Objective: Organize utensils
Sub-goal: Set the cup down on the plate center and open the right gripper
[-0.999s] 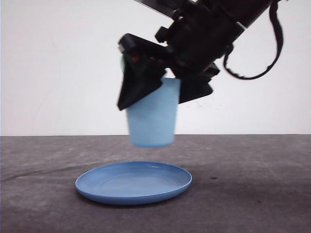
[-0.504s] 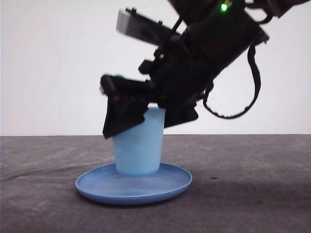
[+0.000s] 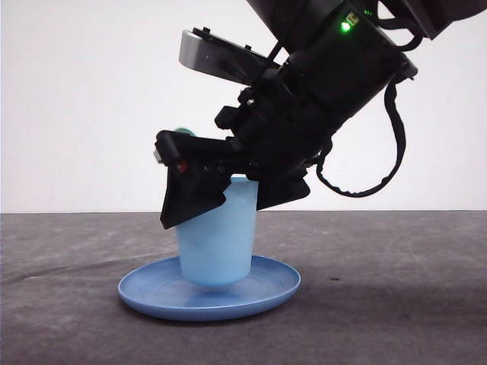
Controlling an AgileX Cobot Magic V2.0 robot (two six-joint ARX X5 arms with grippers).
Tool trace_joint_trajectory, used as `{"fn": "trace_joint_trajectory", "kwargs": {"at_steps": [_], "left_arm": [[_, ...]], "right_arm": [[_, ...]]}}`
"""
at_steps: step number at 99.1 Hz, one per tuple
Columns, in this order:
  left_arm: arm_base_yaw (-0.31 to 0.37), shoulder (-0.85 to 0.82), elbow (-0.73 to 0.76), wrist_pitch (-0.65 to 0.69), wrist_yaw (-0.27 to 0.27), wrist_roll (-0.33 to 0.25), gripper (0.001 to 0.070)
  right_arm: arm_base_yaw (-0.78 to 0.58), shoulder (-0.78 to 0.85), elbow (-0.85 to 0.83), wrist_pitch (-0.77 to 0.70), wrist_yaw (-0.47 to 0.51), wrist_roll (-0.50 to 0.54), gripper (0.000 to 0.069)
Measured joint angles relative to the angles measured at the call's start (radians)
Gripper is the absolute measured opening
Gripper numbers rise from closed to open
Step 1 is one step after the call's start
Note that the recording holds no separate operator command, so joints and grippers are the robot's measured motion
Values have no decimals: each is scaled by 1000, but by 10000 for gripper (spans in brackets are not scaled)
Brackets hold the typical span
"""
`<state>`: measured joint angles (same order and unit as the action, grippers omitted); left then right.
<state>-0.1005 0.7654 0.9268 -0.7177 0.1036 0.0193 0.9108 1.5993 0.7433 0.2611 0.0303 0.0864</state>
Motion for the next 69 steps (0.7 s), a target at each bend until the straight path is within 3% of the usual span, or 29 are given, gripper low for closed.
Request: {"fn": "trace_joint_trajectory", "kwargs": {"at_steps": [21, 39, 69], "left_arm": [[0, 0, 0, 0, 0, 0, 236], [0, 0, 0, 0, 0, 0, 236], [0, 0, 0, 0, 0, 0, 236]], "right_arm": [[2, 16, 1, 5, -3, 2, 478], [5, 16, 1, 0, -4, 11, 681], [-3, -14, 1, -136, -3, 64, 680]]}}
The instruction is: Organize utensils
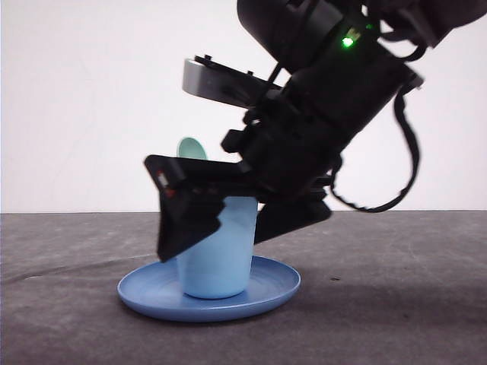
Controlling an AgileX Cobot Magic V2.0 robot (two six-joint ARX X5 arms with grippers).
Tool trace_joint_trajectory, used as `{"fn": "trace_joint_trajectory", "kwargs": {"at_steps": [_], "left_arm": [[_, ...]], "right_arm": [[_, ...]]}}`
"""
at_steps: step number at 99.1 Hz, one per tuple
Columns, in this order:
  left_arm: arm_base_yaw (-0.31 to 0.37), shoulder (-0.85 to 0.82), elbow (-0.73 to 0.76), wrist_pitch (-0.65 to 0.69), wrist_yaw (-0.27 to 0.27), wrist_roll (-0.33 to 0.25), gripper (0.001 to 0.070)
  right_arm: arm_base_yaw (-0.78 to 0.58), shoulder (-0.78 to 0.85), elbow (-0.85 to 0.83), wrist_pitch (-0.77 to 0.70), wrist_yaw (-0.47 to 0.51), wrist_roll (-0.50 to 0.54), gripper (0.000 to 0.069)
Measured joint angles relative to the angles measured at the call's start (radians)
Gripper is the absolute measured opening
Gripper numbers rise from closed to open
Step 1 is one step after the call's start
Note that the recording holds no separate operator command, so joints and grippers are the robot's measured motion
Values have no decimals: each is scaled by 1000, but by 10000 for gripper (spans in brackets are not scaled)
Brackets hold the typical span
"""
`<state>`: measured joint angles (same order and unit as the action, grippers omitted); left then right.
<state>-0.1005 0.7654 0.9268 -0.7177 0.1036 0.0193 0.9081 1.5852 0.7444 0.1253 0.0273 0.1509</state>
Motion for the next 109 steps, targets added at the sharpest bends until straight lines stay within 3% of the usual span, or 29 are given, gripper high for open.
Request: {"fn": "trace_joint_trajectory", "kwargs": {"at_steps": [30, 51, 84, 109], "left_arm": [[0, 0, 0, 0, 0, 0, 236], [0, 0, 0, 0, 0, 0, 236], [0, 0, 0, -1, 0, 0, 236], [0, 0, 0, -7, 0, 0, 236]], "right_arm": [[-75, -223, 0, -434, -2, 40, 680], [-270, -449, 0, -661, -2, 40, 680], [-665, -703, 6, -850, -68, -14, 680], [-734, -766, 6, -872, -69, -73, 680]]}}
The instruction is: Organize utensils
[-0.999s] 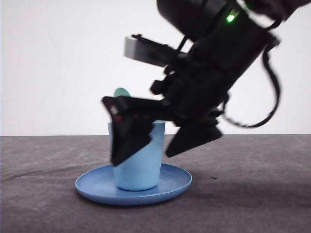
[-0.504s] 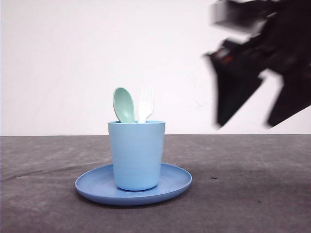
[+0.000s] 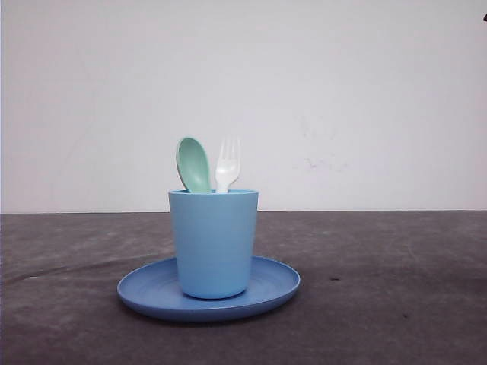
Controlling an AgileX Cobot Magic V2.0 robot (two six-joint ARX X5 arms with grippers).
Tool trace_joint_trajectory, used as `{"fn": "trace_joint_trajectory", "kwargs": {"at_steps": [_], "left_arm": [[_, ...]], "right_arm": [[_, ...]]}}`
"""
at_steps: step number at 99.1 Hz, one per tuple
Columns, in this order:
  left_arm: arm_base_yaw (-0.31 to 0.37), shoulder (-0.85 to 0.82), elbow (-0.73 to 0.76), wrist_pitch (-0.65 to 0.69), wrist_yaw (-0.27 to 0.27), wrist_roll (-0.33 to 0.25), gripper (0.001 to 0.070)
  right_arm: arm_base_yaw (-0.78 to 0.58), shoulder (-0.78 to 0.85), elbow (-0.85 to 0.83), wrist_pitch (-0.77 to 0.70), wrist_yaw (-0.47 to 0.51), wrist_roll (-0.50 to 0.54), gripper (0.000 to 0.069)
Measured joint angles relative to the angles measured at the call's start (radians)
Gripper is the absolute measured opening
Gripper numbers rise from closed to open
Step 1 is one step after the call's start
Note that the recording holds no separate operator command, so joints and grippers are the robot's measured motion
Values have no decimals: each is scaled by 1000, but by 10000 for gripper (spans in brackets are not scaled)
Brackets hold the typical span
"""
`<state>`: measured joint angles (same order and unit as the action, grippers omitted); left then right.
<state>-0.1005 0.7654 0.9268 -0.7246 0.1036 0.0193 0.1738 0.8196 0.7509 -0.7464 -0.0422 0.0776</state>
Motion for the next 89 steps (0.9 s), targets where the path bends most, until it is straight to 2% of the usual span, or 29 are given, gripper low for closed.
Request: {"fn": "trace_joint_trajectory", "kwargs": {"at_steps": [29, 32, 40, 47, 53, 64, 89], "left_arm": [[0, 0, 0, -3, 0, 0, 223], [0, 0, 0, -6, 0, 0, 191], [0, 0, 0, -20, 0, 0, 70], [0, 0, 0, -27, 0, 0, 29], [0, 0, 0, -29, 0, 0, 18], [0, 0, 0, -26, 0, 0, 14], [0, 0, 0, -19, 0, 0, 14]], "right_arm": [[0, 1, 0, -1, 0, -3, 673], [0, 1, 0, -3, 0, -3, 620], [0, 1, 0, -9, -1, -3, 382], [0, 1, 0, -9, -1, -3, 178], [0, 1, 0, -9, -1, -3, 79], [0, 1, 0, -22, -3, -3, 25], [0, 1, 0, 23, -3, -3, 14]]}}
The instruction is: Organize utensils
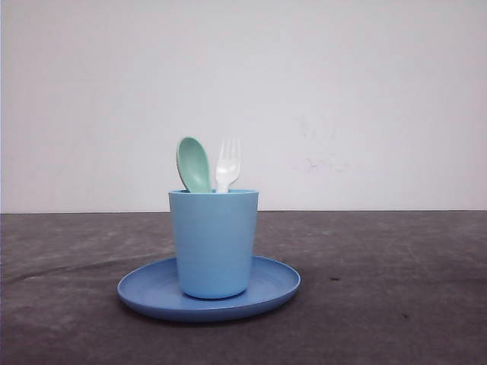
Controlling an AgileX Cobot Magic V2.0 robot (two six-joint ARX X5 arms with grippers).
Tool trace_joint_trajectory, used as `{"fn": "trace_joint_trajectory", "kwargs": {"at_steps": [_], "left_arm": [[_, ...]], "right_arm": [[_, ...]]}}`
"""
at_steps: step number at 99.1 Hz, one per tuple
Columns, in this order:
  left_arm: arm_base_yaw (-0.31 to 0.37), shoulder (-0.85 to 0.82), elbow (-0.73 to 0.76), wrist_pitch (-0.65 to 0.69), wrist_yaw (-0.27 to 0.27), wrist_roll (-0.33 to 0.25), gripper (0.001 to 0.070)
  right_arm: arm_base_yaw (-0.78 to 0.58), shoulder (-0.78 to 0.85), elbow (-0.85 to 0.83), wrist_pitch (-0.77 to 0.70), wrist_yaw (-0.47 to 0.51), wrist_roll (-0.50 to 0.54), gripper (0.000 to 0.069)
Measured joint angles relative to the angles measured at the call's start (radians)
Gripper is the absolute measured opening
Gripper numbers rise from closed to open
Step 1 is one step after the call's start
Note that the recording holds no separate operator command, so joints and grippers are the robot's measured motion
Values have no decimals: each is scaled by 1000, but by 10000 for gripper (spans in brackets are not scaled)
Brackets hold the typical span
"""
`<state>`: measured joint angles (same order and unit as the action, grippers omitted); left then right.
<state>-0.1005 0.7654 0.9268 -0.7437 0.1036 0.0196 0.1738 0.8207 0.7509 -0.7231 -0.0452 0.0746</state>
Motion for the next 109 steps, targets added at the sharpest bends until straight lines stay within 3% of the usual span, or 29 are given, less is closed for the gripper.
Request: {"fn": "trace_joint_trajectory", "kwargs": {"at_steps": [25, 44, 54, 78, 109], "left_arm": [[-2, 0, 0, 0, -1, 2, 14], [2, -77, -51, 49, -126, 16, 14], [19, -175, -164, 116, -165, 13, 14], [31, -494, -534, 378, -169, -29, 14], [31, -762, -802, 444, -185, -62, 14]], "right_arm": [[0, 0, 0, 68, 0, 0, 14], [0, 0, 0, 124, 0, 0, 14], [0, 0, 0, 154, 0, 0, 14], [0, 0, 0, 235, 0, 0, 14], [0, 0, 0, 327, 0, 0, 14]]}}
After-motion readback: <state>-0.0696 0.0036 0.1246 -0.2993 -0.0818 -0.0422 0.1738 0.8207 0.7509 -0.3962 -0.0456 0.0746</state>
